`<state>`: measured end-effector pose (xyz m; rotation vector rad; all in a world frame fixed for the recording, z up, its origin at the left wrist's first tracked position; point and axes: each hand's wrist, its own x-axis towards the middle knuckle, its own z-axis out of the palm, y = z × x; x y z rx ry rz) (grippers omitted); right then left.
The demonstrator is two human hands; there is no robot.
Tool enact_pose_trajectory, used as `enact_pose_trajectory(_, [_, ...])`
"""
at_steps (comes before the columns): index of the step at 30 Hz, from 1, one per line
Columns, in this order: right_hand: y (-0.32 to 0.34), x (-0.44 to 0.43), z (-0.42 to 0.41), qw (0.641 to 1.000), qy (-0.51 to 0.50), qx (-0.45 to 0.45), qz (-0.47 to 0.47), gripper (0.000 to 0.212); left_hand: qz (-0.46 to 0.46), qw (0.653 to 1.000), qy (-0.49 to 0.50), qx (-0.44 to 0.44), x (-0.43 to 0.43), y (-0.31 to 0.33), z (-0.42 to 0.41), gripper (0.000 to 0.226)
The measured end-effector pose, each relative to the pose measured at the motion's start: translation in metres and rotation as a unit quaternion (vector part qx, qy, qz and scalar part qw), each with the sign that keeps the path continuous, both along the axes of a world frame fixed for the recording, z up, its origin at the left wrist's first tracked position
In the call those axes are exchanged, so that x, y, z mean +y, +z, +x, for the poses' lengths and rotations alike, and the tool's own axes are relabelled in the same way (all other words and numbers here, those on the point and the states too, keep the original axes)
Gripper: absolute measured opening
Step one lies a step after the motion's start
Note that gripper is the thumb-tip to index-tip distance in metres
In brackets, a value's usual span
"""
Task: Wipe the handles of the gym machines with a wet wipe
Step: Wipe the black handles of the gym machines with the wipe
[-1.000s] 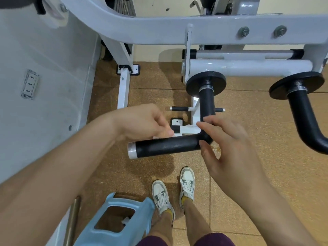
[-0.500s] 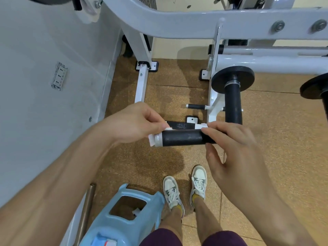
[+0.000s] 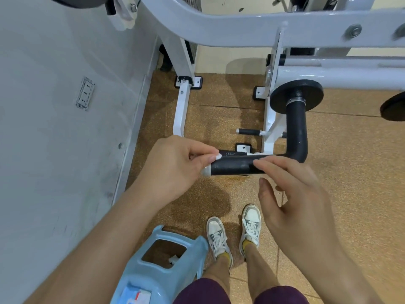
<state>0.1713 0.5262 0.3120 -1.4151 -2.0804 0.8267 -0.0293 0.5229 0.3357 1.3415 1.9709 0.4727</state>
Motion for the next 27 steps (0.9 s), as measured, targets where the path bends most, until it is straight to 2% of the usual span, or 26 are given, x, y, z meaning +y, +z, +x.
enact_pose_trajectory(3, [0.000, -0.007, 0.000, 0.999, -0.022, 0.036, -0.019, 0.031, 0.039, 0.998, -0.024, 0.051, -0.010, 0.003, -0.004, 0.019])
enact_pose_trajectory(6, [0.000, -0.014, -0.002, 0.998, -0.037, 0.049, -0.026, 0.031, 0.095, 0.984, -0.091, 0.118, -0.010, 0.006, -0.001, 0.017])
enact_pose_trajectory(7, [0.000, -0.015, -0.003, 0.998, -0.037, 0.048, -0.026, 0.030, 0.088, 0.983, -0.110, 0.120, -0.006, 0.006, 0.002, 0.017])
enact_pose_trajectory(9, [-0.002, -0.015, -0.007, 0.998, -0.031, 0.046, -0.031, 0.030, 0.006, 0.985, -0.136, 0.110, 0.003, 0.004, 0.007, 0.028])
enact_pose_trajectory(11, [-0.002, -0.012, -0.009, 0.998, -0.026, 0.048, -0.043, 0.030, -0.073, 0.988, -0.126, 0.058, 0.009, -0.002, 0.005, 0.033])
enact_pose_trajectory(14, [-0.001, -0.011, -0.008, 0.997, -0.022, 0.050, -0.050, 0.029, -0.110, 0.989, -0.015, -0.099, 0.008, -0.009, -0.008, 0.025])
enact_pose_trajectory(18, [0.000, -0.013, -0.004, 0.995, -0.035, 0.064, -0.065, 0.029, -0.160, 0.930, 0.158, -0.290, 0.005, -0.013, -0.010, 0.021])
enact_pose_trajectory(20, [-0.001, -0.014, -0.003, 0.993, -0.048, 0.073, -0.080, 0.029, -0.157, 0.917, 0.192, -0.311, 0.004, -0.011, -0.007, 0.020])
enact_pose_trajectory(22, [-0.002, -0.015, -0.003, 0.988, -0.063, 0.098, -0.106, 0.027, -0.136, 0.920, 0.208, -0.303, 0.004, -0.008, -0.005, 0.019])
enact_pose_trajectory(25, [0.004, -0.017, -0.004, 0.955, -0.117, 0.175, -0.208, 0.029, -0.109, 0.949, 0.211, -0.207, -0.003, -0.001, -0.003, 0.015])
enact_pose_trajectory(26, [0.008, -0.017, -0.005, 0.923, -0.149, 0.222, -0.278, 0.029, -0.106, 0.957, 0.209, -0.169, -0.009, 0.001, -0.004, 0.013])
enact_pose_trajectory(27, [0.011, -0.016, -0.006, 0.867, -0.180, 0.286, -0.365, 0.026, -0.100, 0.960, 0.215, -0.147, -0.017, 0.005, -0.004, 0.011])
